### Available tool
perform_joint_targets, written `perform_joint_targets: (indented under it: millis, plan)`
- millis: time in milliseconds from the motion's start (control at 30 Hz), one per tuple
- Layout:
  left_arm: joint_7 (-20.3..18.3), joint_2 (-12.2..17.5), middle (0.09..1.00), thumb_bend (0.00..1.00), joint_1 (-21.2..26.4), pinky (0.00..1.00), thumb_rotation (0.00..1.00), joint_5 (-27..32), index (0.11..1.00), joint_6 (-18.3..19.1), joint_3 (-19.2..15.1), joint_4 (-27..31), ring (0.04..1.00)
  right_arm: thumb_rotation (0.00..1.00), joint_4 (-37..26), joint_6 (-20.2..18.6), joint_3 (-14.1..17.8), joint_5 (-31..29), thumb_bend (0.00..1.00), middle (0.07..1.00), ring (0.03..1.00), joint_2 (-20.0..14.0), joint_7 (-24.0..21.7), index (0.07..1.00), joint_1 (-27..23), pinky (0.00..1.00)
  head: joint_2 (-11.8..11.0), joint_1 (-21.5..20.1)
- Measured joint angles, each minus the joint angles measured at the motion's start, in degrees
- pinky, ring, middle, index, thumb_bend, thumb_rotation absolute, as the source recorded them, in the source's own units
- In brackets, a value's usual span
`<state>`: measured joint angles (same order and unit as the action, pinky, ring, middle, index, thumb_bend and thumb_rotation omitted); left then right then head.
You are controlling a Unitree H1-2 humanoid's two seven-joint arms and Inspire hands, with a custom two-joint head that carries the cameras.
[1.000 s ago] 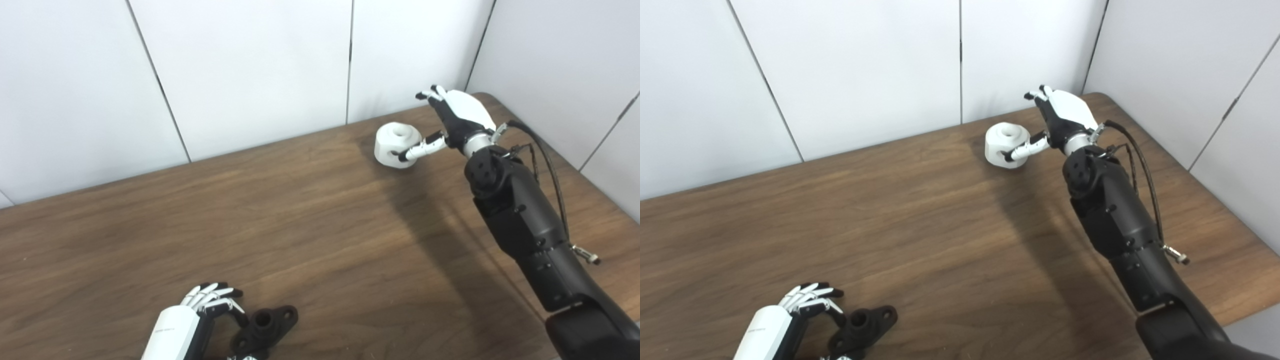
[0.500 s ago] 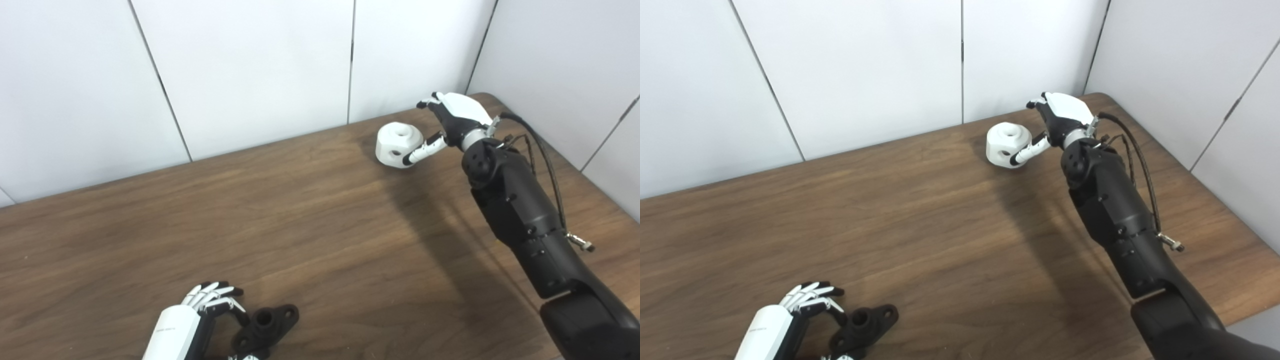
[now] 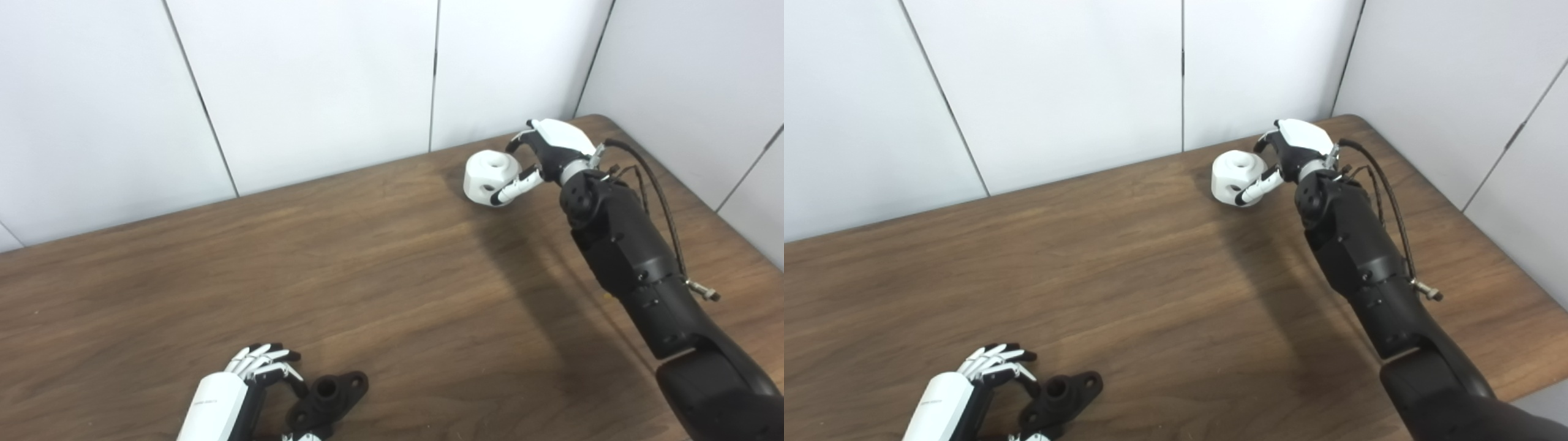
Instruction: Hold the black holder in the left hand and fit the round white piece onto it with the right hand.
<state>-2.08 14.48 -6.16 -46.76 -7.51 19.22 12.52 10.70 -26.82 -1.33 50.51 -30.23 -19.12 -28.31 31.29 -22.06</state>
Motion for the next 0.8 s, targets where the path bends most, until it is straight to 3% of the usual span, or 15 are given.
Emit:
perform_joint_targets:
  millis: [367,800]
  plan:
    - [0.2,-0.2,0.762,0.52,0.0,0.89,0.04,-0.1,0.485,0.0,0.0,-0.1,0.844,0.36,0.7,0.0,-0.3,-0.3,0.97,1.0,1.0,0.7,1.4,0.744,0.0,1.0,0.0,0.2]
    - [0.3,-0.3,0.764,0.52,0.0,0.88,0.04,-0.2,0.485,0.0,0.0,-0.2,0.844,0.34,0.8,0.0,-1.1,-2.1,0.92,0.98,1.0,0.5,3.3,0.676,0.0,1.0,0.0,0.1]
